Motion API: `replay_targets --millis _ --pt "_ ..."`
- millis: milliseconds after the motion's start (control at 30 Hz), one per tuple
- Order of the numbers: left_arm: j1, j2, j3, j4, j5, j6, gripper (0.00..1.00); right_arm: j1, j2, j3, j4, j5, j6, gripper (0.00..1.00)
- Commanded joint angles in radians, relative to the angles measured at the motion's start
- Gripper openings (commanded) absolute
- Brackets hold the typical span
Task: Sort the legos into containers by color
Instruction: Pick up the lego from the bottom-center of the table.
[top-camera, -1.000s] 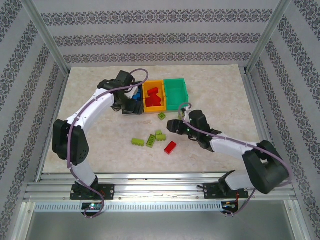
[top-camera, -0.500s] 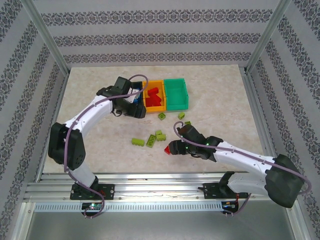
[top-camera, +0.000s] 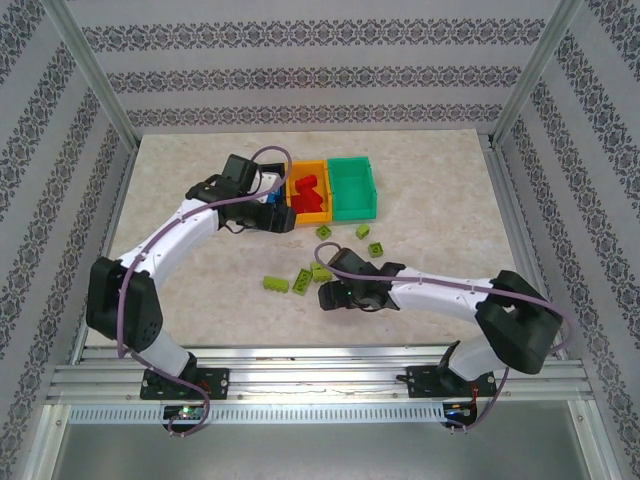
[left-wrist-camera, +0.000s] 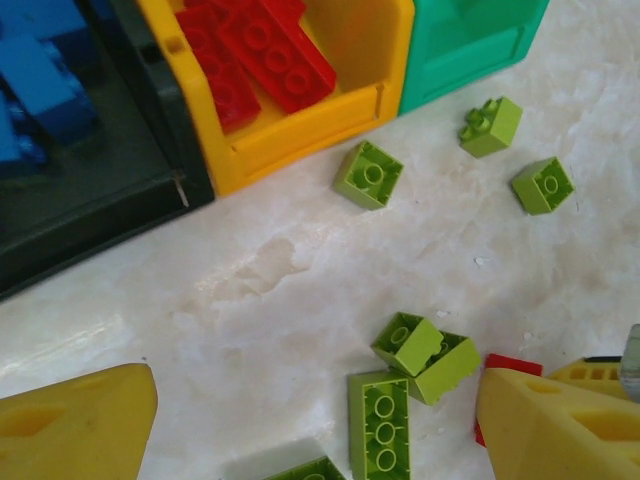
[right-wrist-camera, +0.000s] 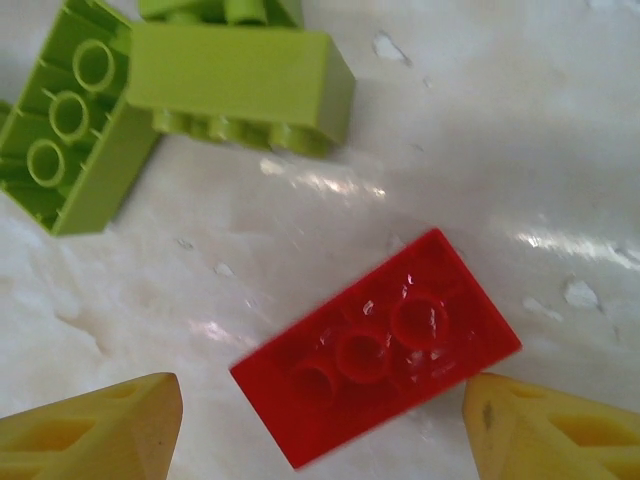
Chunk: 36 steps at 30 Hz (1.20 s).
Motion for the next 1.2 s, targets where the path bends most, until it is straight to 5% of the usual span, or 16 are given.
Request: replay_targets --millis 0,333,667,1167 --pt "-0.024 0.033 0.008 0.005 0.043 -0.012 0.83 0.014 0.047 0.041 -0.028 0.051 -0.003 0.75" --pt "-0.024 -0.021 -0.008 0.014 0.016 -0.002 0.84 0.006 0.106 0.071 -0.092 0.138 -0.055 0.74" --pt "-0.025 0.000 0.007 -0.010 0.009 0.008 0.84 0.000 0.108 0.064 -0.047 0.103 -0.090 0.37" --pt "-0.023 0.011 0.018 -0.022 -0.017 0.017 0.85 -0.030 -0.035 0.051 -0.008 0.139 -0.158 0.32"
